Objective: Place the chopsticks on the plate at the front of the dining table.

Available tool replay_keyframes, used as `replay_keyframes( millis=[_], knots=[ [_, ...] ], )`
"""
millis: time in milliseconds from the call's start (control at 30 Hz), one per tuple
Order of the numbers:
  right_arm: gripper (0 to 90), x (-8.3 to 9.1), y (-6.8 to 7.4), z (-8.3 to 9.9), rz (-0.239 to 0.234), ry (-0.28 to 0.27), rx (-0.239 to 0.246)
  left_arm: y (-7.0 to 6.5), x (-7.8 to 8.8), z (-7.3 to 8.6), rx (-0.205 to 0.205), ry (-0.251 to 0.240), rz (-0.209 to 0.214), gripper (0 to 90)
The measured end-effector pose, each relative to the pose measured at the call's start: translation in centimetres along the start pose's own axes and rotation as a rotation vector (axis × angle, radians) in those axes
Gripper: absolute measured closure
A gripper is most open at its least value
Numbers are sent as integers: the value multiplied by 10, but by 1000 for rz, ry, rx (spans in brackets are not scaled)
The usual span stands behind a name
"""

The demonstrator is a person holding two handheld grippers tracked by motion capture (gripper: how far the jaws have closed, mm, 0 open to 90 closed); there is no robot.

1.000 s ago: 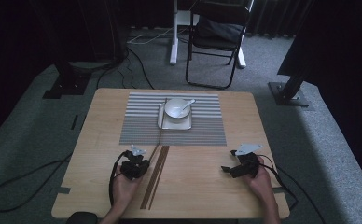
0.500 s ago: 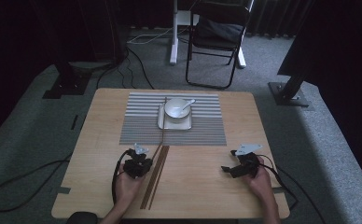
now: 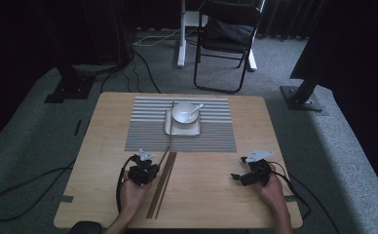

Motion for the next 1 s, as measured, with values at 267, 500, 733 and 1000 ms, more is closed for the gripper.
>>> replay_keyframes(
  millis=[267, 500, 733, 1000],
  knots=[
    [121, 0, 0, 0, 1, 0, -2, 4, 0, -6, 15, -6, 2, 840],
    [121, 0, 0, 0, 1, 0, -2, 6, -1, -11, 39, -11, 16, 840],
    [121, 0, 0, 0, 1, 0, -2, 6, -3, -18, 44, -19, 17, 840],
    [121, 0, 0, 0, 1, 0, -4, 9, -4, -26, 46, -22, 11, 840]
  ],
)
Point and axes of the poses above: each handheld gripper's, and its own axes: x roughly backward along the jaws, z roughly out of its underside, y roughly to its left, the point moved 8 cm from there along -x, roughly forward along the jaws, and after that the axes turned 3 degrees about x, right-handed, at the moved point
